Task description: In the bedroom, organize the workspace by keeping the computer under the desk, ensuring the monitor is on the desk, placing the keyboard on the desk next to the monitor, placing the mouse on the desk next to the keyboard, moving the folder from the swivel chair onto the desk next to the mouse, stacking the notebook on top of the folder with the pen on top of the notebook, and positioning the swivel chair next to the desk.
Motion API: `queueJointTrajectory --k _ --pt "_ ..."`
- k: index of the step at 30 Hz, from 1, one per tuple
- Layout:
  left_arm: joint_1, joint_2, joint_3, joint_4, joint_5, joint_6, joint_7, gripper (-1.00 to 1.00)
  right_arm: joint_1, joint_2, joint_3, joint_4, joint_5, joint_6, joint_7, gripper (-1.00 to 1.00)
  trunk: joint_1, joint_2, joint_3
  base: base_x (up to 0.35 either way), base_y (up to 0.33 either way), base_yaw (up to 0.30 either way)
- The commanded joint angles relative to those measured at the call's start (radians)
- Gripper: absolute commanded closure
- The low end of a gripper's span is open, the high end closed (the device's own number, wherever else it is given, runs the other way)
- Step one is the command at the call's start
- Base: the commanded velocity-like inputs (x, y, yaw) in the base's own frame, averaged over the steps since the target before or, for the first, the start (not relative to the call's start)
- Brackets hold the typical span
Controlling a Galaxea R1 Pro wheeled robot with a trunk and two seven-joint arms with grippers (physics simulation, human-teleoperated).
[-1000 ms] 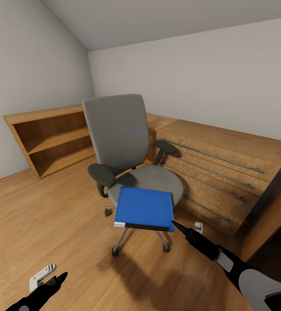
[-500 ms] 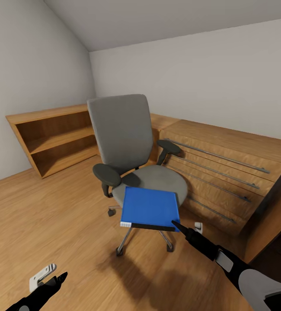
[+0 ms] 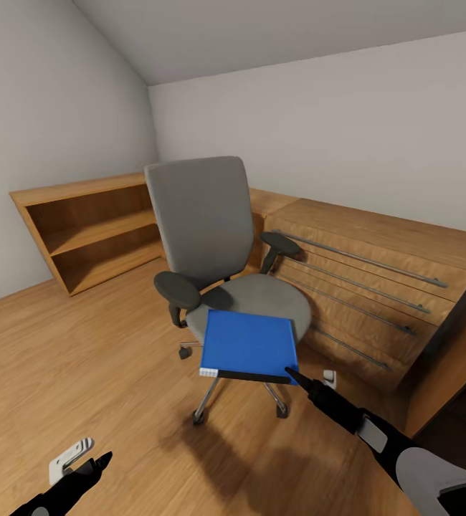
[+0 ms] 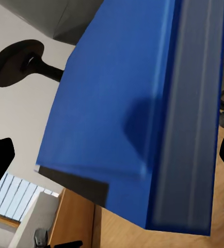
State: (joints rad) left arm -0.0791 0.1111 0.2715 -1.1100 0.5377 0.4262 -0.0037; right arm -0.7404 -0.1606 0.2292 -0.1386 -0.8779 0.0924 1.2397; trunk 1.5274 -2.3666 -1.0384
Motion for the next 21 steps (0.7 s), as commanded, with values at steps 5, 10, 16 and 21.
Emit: queueJointTrajectory --k 5,10,16,21 --pt "0.000 -0.001 0.002 -0.001 0.007 0.006 0.000 -1.00 -0.001 -0.001 0.007 0.000 -0.010 0.010 0.003 -1.00 0.000 0.000 -0.001 0.000 0.000 0.000" --pt "0.000 -0.002 0.001 -0.001 0.007 0.005 0.001 -1.00 -0.001 -0.001 0.007 0.001 -0.010 0.010 0.003 -1.00 0.019 -0.035 -0.017 0.000 0.000 0.000" --pt "-0.001 -0.002 0.002 -0.001 0.007 0.005 0.001 -1.00 -0.001 -0.001 0.007 0.001 -0.010 0.010 0.003 -1.00 0.019 -0.035 -0.017 0.000 0.000 0.000" --pt "0.000 -0.002 0.002 -0.001 0.008 0.005 0.001 -1.00 -0.001 -0.001 0.008 0.001 -0.010 0.009 0.002 -1.00 0.019 -0.035 -0.017 0.000 0.000 0.000"
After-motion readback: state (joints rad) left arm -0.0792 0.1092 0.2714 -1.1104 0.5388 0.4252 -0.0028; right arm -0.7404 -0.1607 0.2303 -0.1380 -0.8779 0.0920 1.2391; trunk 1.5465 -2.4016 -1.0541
